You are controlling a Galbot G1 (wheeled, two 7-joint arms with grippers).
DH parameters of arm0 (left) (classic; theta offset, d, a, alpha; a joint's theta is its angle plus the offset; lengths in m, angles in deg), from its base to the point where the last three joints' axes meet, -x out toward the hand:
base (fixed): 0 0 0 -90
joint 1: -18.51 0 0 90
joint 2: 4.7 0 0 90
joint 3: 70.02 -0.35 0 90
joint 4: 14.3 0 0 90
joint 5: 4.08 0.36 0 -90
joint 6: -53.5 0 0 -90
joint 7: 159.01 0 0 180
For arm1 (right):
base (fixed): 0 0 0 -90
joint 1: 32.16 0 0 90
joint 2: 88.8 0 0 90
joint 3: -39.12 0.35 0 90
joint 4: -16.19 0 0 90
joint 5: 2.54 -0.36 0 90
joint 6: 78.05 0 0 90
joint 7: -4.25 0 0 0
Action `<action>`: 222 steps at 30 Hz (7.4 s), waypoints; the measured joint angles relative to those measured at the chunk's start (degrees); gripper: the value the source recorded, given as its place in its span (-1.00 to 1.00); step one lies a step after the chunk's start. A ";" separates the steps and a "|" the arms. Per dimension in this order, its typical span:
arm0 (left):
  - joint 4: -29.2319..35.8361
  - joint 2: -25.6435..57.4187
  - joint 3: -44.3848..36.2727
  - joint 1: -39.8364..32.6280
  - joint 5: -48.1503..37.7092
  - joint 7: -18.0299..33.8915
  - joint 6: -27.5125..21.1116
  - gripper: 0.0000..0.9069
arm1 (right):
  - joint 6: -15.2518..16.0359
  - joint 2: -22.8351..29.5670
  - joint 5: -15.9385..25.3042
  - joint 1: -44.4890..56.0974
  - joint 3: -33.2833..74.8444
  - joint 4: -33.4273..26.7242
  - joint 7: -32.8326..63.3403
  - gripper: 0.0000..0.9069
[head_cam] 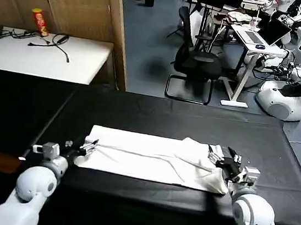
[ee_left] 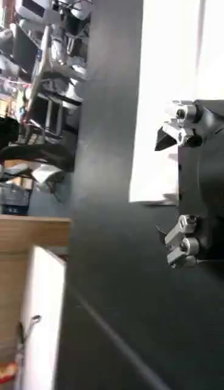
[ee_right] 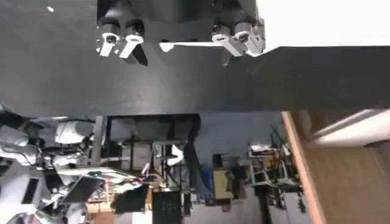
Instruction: Fold and organize the clothes.
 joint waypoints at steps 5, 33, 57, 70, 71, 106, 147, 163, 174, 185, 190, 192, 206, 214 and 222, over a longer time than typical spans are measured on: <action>-1.43 -2.09 0.08 0.14 1.27 -0.02 0.85 -0.38 | -0.37 0.00 0.16 0.20 -0.21 0.49 -0.32 0.94; -5.50 5.47 1.19 -1.20 16.40 -2.15 6.50 -1.00 | -0.92 1.36 -0.45 0.15 0.60 0.26 -1.65 0.94; 6.94 13.46 -4.31 -1.60 4.52 4.00 -0.94 -1.00 | -1.02 2.88 0.05 1.54 1.01 1.42 -1.47 0.94; 5.79 -0.86 -18.47 -7.59 -1.70 5.26 -1.82 -1.00 | -1.44 3.47 0.62 4.47 3.87 2.70 -1.64 0.94; 5.55 -1.88 -19.07 -7.82 -1.69 5.24 -1.82 -1.00 | -1.56 3.61 0.93 4.67 4.04 2.76 -1.69 0.94; 2.56 -13.56 -14.99 -7.52 2.33 3.54 5.30 0.94 | -1.09 0.68 3.62 -0.23 -8.92 0.85 -4.77 0.94; -2.70 -7.97 -1.29 -1.63 -6.37 1.15 7.00 0.94 | -0.50 6.16 7.99 -5.27 -14.54 0.41 0.88 0.94; -2.75 -13.64 -0.81 0.29 -6.89 0.89 8.15 -1.00 | -1.60 6.52 5.43 -2.97 -12.16 4.02 -0.37 0.94; -3.11 -14.14 -0.34 0.13 -8.52 1.03 7.79 -1.00 | -1.91 6.53 5.69 -2.83 -11.64 4.09 -0.51 0.94; -0.26 -5.08 1.14 -1.48 -0.58 0.64 5.58 -1.00 | -1.70 6.58 7.92 -2.04 -8.43 2.49 -0.12 0.94; 0.82 6.57 4.52 -0.80 -4.69 0.10 5.61 -1.00 | -1.71 7.09 8.05 -1.62 -7.04 1.86 -0.13 0.94; 0.82 11.52 6.15 -0.23 -5.10 -0.31 6.07 -1.00 | -1.73 7.38 8.11 -1.62 -6.98 1.76 -0.16 0.94; 9.92 27.57 10.04 1.86 2.53 2.89 4.69 -1.00 | -2.27 8.61 8.58 -0.61 -6.84 1.86 -0.41 0.94; 10.73 15.40 -6.00 -0.55 7.02 7.40 2.62 -1.00 | -2.12 7.94 8.90 1.05 -6.65 2.97 -0.48 0.94; 7.92 4.07 -17.51 -3.93 9.39 7.34 5.27 0.94 | 0.77 7.68 4.74 0.93 -8.45 2.43 -0.77 0.94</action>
